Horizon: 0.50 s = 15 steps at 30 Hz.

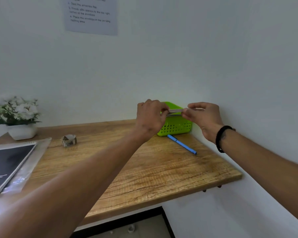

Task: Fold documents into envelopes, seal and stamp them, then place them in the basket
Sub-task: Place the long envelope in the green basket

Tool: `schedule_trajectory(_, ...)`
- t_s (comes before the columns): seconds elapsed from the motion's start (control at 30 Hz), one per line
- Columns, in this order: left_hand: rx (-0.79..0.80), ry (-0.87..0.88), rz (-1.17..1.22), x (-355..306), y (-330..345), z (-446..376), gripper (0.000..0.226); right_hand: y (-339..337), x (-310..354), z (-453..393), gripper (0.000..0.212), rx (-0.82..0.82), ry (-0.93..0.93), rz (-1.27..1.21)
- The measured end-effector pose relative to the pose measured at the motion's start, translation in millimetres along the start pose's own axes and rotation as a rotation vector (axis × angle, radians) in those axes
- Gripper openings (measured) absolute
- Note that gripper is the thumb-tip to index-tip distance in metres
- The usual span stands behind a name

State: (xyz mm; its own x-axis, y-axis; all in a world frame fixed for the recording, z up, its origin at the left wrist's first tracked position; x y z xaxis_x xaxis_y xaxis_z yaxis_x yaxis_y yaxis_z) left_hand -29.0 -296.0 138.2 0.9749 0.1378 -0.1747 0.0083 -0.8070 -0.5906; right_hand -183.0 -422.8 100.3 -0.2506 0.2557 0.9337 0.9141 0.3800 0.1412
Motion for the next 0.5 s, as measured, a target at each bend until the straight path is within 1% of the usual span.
schedule_trajectory(0.1, 0.032, -0.001, 0.027, 2, 9, 3, 0.018, -2, 7, -8, 0.018, -0.045, -0.163, 0.347)
schedule_trajectory(0.17, 0.033, 0.001, 0.038, 4, 10, 5, 0.019, 5, 16, -11, 0.016, -0.035, -0.303, 0.573)
schedule_trajectory(0.27, 0.031, -0.021, 0.056, 14, 10, 10, 0.021, 17, 19, -16, 0.013, -0.006, -0.443, 0.789)
schedule_trajectory(0.37, 0.061, -0.042, 0.028, 34, 6, 21, 0.025, 25, 20, -23, 0.015, -0.012, -0.511, 0.947)
schedule_trajectory(0.43, 0.121, -0.076, -0.062, 57, -2, 32, 0.031, 27, 17, -29, 0.016, -0.012, -0.5, 1.036)
schedule_trajectory(0.5, 0.163, -0.155, -0.158, 91, -20, 46, 0.04, 30, 11, -32, 0.019, 0.022, -0.488, 1.127)
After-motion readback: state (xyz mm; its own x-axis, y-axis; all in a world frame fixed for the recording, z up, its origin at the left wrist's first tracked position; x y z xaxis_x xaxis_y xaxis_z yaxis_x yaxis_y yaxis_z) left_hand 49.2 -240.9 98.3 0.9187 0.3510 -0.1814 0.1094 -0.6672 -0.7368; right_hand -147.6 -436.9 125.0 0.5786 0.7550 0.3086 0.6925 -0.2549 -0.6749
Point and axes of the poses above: each hand's wrist, its own z-axis away from the middle knuckle, its own y-axis out of the palm, x = y × z, the point moved 10 cm from there along -z, towards the middle knuckle, and after that the axes turned 3 degrees about -z, right-handed, at the moved point
